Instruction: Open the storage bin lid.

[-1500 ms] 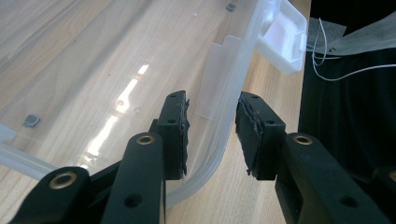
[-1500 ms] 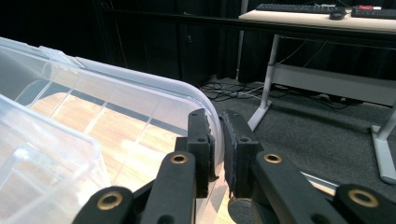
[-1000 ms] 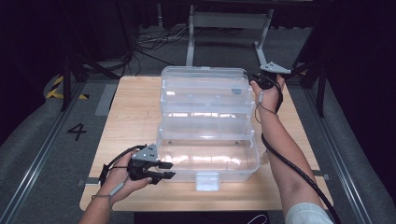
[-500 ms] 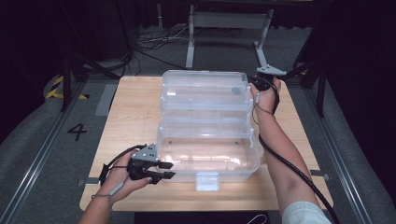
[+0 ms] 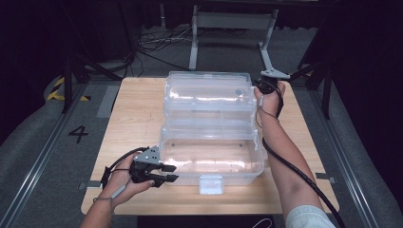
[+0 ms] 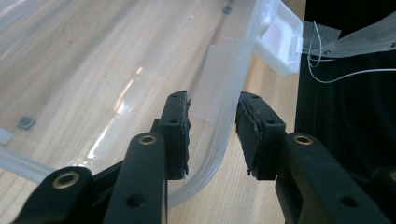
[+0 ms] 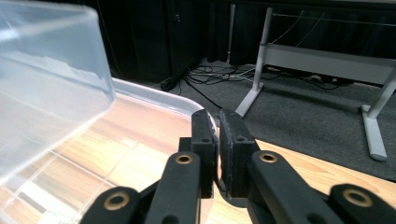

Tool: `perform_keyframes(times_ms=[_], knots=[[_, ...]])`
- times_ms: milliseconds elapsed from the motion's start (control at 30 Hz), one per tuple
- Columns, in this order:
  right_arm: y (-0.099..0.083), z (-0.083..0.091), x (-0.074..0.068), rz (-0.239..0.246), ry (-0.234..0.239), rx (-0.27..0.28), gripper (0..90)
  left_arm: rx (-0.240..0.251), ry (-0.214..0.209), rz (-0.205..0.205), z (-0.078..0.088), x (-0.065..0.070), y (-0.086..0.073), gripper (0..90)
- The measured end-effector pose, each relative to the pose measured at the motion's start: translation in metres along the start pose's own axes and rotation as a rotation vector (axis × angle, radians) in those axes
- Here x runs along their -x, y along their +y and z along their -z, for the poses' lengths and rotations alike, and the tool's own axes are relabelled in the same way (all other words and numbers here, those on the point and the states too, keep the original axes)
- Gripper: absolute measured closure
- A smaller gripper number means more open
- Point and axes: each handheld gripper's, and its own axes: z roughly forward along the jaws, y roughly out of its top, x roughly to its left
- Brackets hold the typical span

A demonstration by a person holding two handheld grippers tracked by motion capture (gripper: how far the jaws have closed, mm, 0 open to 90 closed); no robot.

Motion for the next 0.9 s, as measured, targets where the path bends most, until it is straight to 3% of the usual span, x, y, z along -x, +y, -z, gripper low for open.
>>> perform_keyframes(times_ms=[200, 367, 500, 733, 833, 900], knots=[[0.008, 0.011, 0.0, 0.002, 0.001, 0.012, 79.0, -0.024, 0.015, 0.002, 0.001, 0.0, 0.004, 61.4], [0.017, 0.028, -0.002, 0.011, 0.002, 0.031, 70.9, 0.011, 0.017, -0.011, 0.009, 0.002, 0.011, 61.5], [0.024, 0.051, -0.003, 0.02, 0.025, 0.047, 66.5, 0.067, 0.03, 0.001, 0.028, -0.002, 0.016, 58.8], [0.026, 0.099, -0.003, -0.014, 0.085, 0.041, 58.7, 0.174, 0.164, 0.099, 0.065, -0.025, 0.013, 52.2], [0.029, 0.122, 0.0, -0.032, 0.1, 0.04, 55.8, 0.208, 0.228, 0.129, 0.072, -0.032, 0.014, 47.8], [0.029, 0.129, 0.0, -0.04, 0.106, 0.043, 55.2, 0.215, 0.236, 0.142, 0.073, -0.034, 0.014, 45.7]])
